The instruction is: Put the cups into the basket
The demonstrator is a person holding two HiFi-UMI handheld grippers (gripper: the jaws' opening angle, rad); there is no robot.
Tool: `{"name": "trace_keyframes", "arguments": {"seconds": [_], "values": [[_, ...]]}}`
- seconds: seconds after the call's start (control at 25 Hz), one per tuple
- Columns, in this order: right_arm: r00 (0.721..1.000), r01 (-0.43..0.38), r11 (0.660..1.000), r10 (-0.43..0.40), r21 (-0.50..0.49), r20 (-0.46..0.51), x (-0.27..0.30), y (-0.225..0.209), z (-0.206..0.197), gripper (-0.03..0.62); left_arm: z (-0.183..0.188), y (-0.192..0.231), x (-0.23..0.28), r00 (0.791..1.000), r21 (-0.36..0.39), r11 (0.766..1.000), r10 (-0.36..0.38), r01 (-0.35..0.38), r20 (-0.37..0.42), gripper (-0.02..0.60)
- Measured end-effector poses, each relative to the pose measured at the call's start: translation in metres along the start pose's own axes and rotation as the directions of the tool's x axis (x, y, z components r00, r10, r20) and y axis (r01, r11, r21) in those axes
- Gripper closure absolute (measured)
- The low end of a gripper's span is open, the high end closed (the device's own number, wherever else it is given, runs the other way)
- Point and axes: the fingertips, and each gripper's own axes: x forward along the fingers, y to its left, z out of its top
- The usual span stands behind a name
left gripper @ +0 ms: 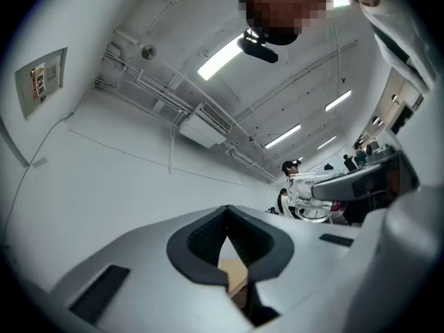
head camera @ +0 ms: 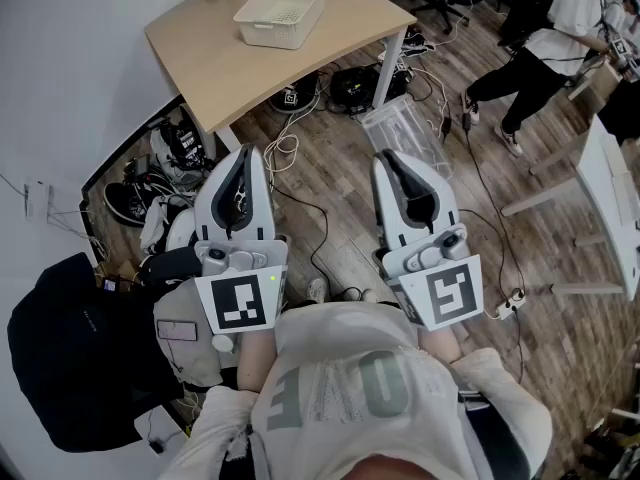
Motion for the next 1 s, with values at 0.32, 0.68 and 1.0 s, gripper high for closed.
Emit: {"name": "trace_keyframes", "arguments": {"seconds": [0.32, 0.68, 1.0], "values": [[1.000, -0.005, 1.000, 0.005, 0.001, -0.006, -0.006, 0.012, 0.000, 0.570, 0.004, 0.002, -0.010, 1.000, 0.010, 1.000, -0.008, 0.008, -0.012, 0.577], [0.999, -0.036, 0.999, 0.037, -0.014, 0.012, 0.004, 0.026, 0.004, 0.568, -0.003, 0.015, -0.010, 1.000, -0.016, 1.000, -0.007, 0.007, -0.011, 0.576], [1.000, 0.023, 0.999, -0.023, -0.032, -0.008, 0.030, 0.042, -0.004, 0.568, -0.014, 0.063, -0.023, 1.000, -0.037, 0.999, 0.000, 0.000, -0.003, 0.577]]}}
